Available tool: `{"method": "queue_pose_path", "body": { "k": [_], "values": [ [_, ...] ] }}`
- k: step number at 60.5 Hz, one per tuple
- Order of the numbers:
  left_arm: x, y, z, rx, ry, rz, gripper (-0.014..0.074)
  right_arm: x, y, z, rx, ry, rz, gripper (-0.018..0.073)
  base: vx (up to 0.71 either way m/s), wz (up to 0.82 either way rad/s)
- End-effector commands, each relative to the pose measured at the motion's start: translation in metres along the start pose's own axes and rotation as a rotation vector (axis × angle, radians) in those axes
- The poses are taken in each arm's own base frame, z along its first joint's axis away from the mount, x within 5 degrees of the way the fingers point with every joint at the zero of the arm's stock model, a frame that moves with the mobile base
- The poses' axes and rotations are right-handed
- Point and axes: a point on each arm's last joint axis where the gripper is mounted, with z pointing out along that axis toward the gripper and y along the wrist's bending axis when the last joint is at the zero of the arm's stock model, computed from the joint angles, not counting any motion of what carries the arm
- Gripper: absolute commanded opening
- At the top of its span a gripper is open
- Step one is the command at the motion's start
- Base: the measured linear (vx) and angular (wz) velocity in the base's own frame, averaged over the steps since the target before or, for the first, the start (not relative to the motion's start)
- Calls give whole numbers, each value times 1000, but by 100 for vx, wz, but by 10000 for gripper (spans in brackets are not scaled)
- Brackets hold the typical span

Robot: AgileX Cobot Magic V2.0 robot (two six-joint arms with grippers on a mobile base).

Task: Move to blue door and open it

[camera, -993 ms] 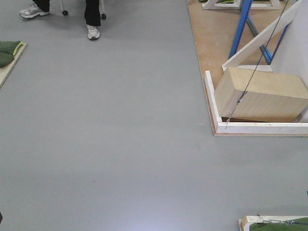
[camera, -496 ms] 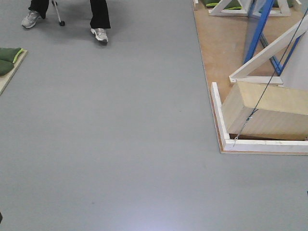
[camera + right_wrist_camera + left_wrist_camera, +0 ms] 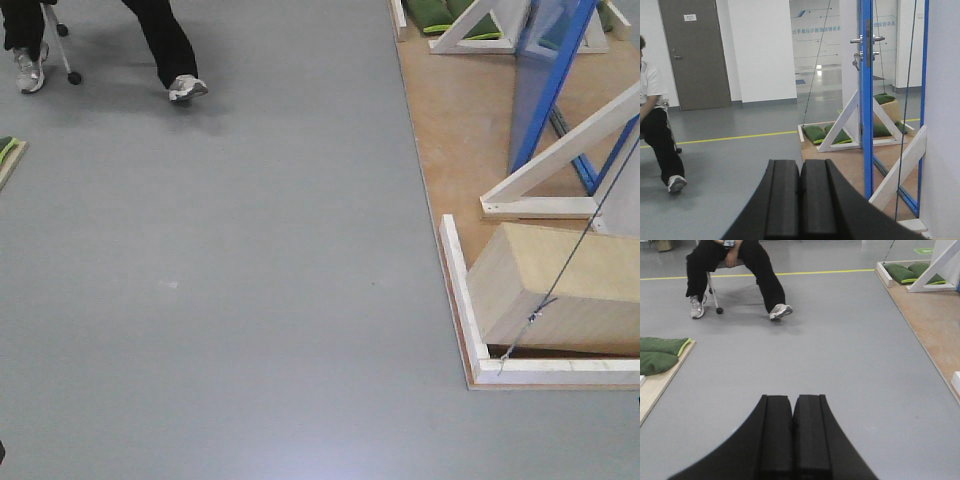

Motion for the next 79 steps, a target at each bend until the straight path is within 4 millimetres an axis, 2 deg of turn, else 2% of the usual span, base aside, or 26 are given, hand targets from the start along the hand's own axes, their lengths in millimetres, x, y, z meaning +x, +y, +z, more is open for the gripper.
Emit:
{"method": "queue_pose_path", "body": {
  "k": [1, 79],
  "values": [
    [-18, 0, -6, 5, -130, -4, 71, -5, 1, -1, -6, -87, -16, -4, 55, -5],
    [-18, 0, -6, 5, -133, -4, 71, -5, 1, -1, -7, -82, -16, -4, 55, -7]
  ]
}}
